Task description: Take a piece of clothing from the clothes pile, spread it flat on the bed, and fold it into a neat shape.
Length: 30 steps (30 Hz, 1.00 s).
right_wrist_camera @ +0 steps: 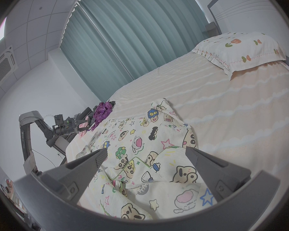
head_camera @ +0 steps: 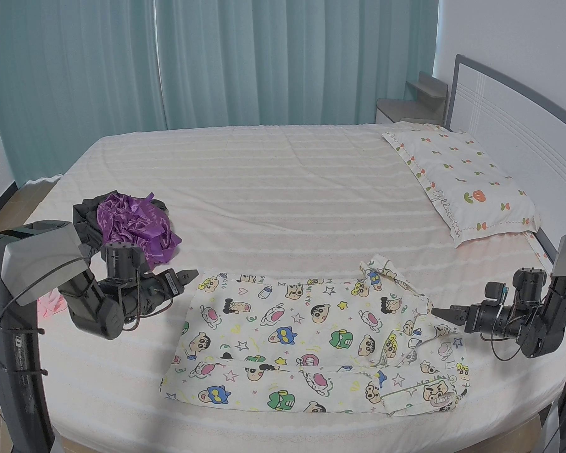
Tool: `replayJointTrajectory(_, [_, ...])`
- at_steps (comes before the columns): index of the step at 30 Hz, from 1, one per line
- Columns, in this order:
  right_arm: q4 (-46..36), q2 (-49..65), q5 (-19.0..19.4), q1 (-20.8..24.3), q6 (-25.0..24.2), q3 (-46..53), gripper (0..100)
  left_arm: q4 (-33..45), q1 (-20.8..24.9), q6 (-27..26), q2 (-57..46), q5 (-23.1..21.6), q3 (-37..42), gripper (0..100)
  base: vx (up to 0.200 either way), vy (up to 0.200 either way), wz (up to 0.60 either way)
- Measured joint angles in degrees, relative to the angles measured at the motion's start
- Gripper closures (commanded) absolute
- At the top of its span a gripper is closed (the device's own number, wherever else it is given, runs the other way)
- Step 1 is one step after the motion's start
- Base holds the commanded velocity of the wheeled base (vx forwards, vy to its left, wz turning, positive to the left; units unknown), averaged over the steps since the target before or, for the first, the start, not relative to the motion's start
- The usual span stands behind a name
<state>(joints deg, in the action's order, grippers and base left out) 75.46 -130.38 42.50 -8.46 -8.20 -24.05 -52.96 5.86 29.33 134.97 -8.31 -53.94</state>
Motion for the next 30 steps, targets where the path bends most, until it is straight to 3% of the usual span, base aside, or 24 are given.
replayJointTrajectory(6, [0.02, 0.04, -0.11, 0.28, -0.02, 0.18, 0, 8.42, 1.05, -0.98, 5.41, 2.62, -13.45, 0, 0.000, 0.000, 0.00])
replayJointTrajectory(13, [0.06, 0.04, -1.50, 1.27, 0.02, 0.60, 0, 14.92, 3.36, -6.18, 12.74, 3.89, -25.08, 0, 0.000, 0.000, 0.00])
replayJointTrajectory(18, [0.09, 0.02, -1.88, 1.74, 0.09, 1.01, 0, 19.24, 4.22, -12.04, 15.30, 4.13, -29.40, 0, 0.000, 0.000, 0.00])
replayJointTrajectory(29, [0.20, -0.41, -2.01, 2.13, 0.29, 1.34, 0, 21.59, 4.83, -12.84, 17.12, 4.29, -32.41, 0, 0.000, 0.000, 0.00])
replayJointTrajectory(30, [0.17, -0.49, -2.01, 2.16, 0.29, 1.37, 0, 21.89, 4.85, -12.84, 17.15, 4.27, -32.44, 100, 0.000, 0.000, 0.00])
